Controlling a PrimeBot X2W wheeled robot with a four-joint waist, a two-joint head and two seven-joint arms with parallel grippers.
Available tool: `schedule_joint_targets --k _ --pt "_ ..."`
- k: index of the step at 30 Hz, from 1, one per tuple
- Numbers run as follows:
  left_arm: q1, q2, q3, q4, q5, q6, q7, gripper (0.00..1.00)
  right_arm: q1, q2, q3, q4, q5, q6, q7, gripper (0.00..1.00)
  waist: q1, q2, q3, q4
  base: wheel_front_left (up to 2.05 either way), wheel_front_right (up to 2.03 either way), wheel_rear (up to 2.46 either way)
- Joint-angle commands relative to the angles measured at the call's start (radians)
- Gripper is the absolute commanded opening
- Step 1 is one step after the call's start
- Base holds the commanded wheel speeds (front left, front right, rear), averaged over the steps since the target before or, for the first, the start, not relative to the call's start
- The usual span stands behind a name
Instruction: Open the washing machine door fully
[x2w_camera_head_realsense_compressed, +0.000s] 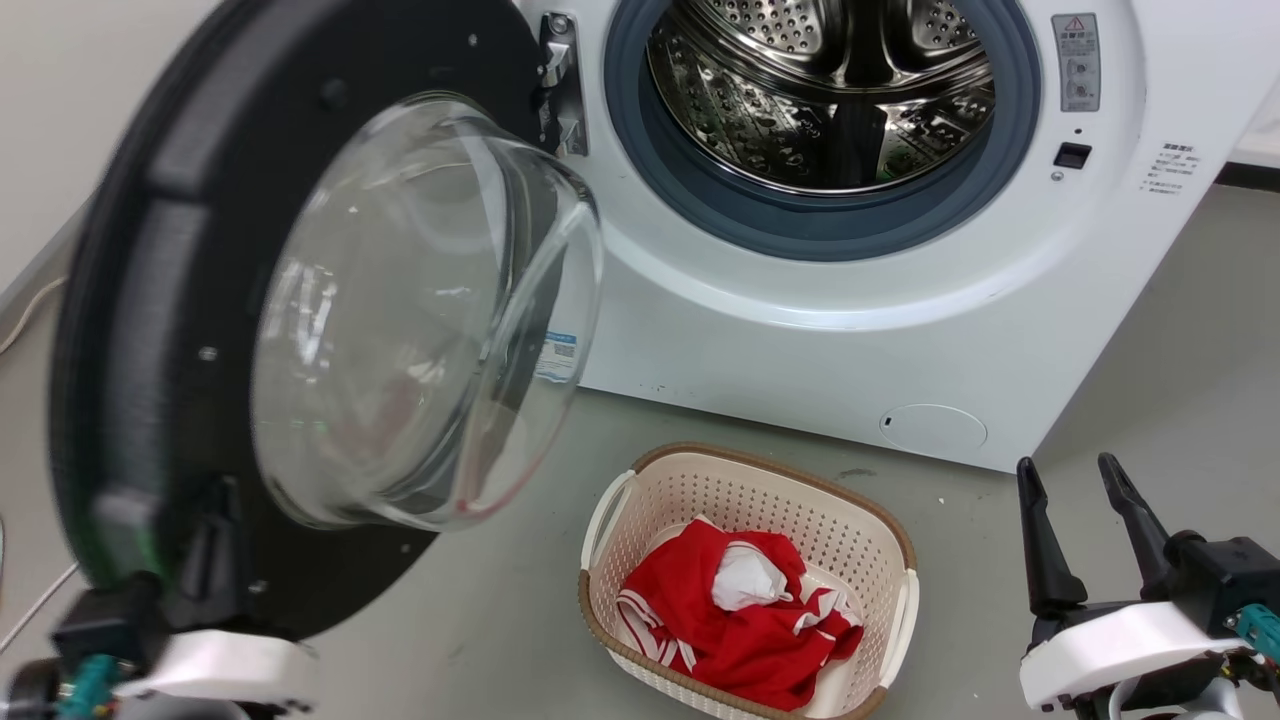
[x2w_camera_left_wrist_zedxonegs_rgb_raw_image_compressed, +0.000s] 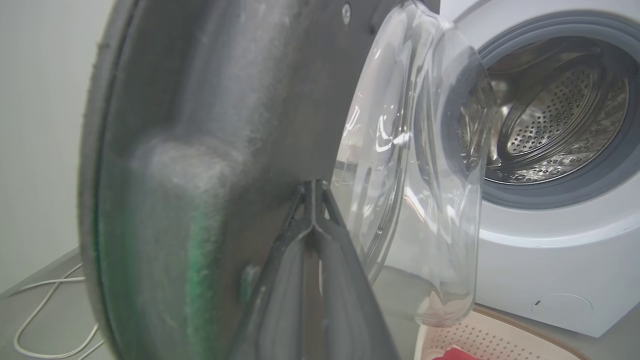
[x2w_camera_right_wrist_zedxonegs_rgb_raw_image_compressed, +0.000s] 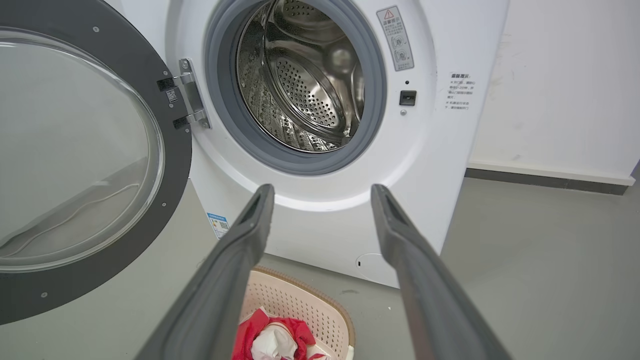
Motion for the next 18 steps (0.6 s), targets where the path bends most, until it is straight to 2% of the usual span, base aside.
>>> schedule_joint_targets --k 1,10,18 --pt "-0.030 0.027 0.041 0.030 -0.011 -0.010 -0.007 0.00 -0.019 0.002 0.001 -0.002 -0.002 -0.001 0.002 1.00 -0.0002 0.0000 0.003 -0.005 0.00 0.00 0.00" --pt "-0.185 0.101 0.242 0.252 -0.044 -0.108 -0.011 0.00 -0.044 0.001 0.002 0.005 0.006 -0.001 -0.007 1.00 -0.0002 0.0000 0.037 -0.033 0.00 0.00 0.00" --pt "-0.271 0.145 0.323 0.414 -0.021 -0.186 -0.010 0.00 -0.057 0.001 -0.002 0.014 0.006 -0.001 -0.011 1.00 -0.0002 0.0000 0.048 -0.051 0.00 0.00 0.00"
